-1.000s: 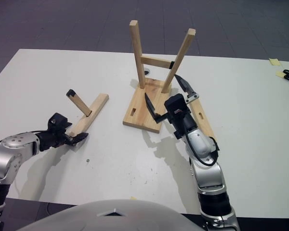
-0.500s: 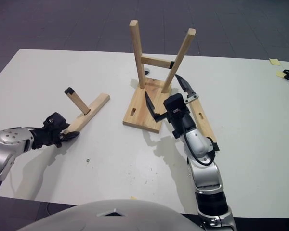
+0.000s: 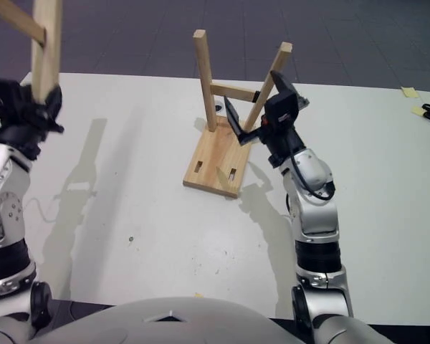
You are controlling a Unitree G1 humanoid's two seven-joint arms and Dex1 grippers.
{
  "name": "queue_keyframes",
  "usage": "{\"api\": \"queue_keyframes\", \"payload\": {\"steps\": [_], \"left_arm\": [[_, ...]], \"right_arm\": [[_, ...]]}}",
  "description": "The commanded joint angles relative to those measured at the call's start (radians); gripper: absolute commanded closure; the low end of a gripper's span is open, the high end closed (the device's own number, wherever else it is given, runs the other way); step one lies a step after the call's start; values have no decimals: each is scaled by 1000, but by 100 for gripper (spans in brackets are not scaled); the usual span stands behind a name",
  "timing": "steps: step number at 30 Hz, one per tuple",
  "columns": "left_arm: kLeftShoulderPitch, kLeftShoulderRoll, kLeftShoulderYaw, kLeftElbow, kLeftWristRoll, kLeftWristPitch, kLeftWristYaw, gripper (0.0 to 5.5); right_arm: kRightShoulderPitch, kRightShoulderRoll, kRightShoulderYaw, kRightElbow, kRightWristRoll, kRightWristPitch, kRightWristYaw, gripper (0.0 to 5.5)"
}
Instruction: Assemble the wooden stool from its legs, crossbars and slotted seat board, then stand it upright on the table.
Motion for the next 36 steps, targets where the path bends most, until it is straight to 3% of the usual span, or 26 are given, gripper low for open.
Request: {"api": "queue_keyframes", "payload": {"steps": [1, 5, 9, 13, 21, 27, 36], "left_arm": [[-113, -18, -78, 23, 62, -146, -12, 344], [-149, -20, -179, 49, 74, -250, -105, 344], [-139, -29, -294, 43, 33, -274, -246, 344], [-115, -68, -343, 35, -59, -228, -340, 344], [-30, -88, -411, -22, -92, -180, -408, 344], [-17, -101, -450, -39, -40, -191, -390, 344], [-5, -106, -489, -39, 71, -241, -370, 344]], "right_arm": [[-144, 37, -170, -47, 307, 202, -79, 10], [-221, 33, -279, -67, 718, 409, -156, 10], [-254, 32, -265, -81, 1059, 528, -225, 10], [-272, 12, -222, -67, 1117, 550, -252, 10], [-366, -4, -247, 25, 1229, 507, -385, 10], [-405, 15, -241, 67, 1294, 475, -525, 108], [-303, -18, -232, -17, 1429, 459, -717, 257]]}}
